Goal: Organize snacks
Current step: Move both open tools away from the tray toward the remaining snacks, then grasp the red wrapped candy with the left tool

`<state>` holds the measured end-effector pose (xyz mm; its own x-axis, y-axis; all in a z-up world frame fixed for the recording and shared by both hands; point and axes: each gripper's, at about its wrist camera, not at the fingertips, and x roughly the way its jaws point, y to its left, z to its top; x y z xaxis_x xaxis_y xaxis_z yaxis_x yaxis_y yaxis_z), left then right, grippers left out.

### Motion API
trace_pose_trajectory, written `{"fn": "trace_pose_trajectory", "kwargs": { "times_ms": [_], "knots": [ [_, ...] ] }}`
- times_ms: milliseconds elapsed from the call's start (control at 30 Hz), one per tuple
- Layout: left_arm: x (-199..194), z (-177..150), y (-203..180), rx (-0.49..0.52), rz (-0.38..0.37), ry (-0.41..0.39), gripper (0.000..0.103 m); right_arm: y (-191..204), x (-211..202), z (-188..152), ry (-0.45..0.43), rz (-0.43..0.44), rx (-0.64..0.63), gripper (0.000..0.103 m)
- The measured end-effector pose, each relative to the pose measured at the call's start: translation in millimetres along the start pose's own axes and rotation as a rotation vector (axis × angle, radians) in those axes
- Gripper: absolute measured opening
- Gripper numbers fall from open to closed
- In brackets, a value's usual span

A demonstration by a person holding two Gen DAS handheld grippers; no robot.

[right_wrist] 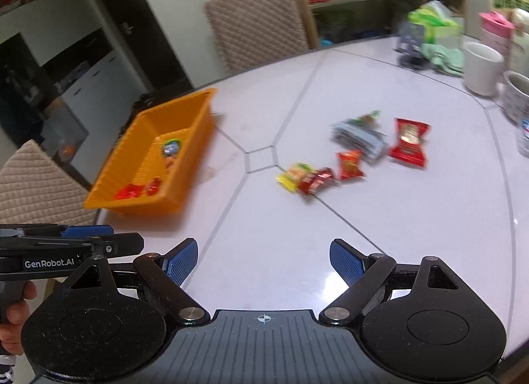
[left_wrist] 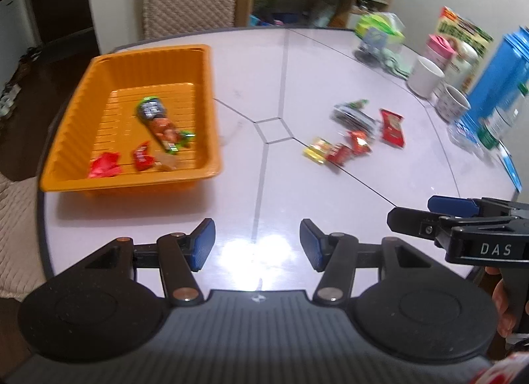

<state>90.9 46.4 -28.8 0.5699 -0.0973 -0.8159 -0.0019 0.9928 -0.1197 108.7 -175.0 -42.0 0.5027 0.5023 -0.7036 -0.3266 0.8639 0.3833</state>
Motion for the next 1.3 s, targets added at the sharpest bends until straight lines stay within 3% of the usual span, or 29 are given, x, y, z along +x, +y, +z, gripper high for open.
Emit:
{"fn": "trace_pose_trajectory", "kwargs": {
  "times_ms": [700,1300],
  "knots": [
    [59,29,-80,0.272,-0.138,-0.03,0.052,-71,-22,-13,-0.037,-0.187,0.19,0.087],
    [140,58,-108,0.446,-0.164,-0.037,0.041,-104,-3,-4,-0.039,-0.263,0.282,0.087]
  ]
}}
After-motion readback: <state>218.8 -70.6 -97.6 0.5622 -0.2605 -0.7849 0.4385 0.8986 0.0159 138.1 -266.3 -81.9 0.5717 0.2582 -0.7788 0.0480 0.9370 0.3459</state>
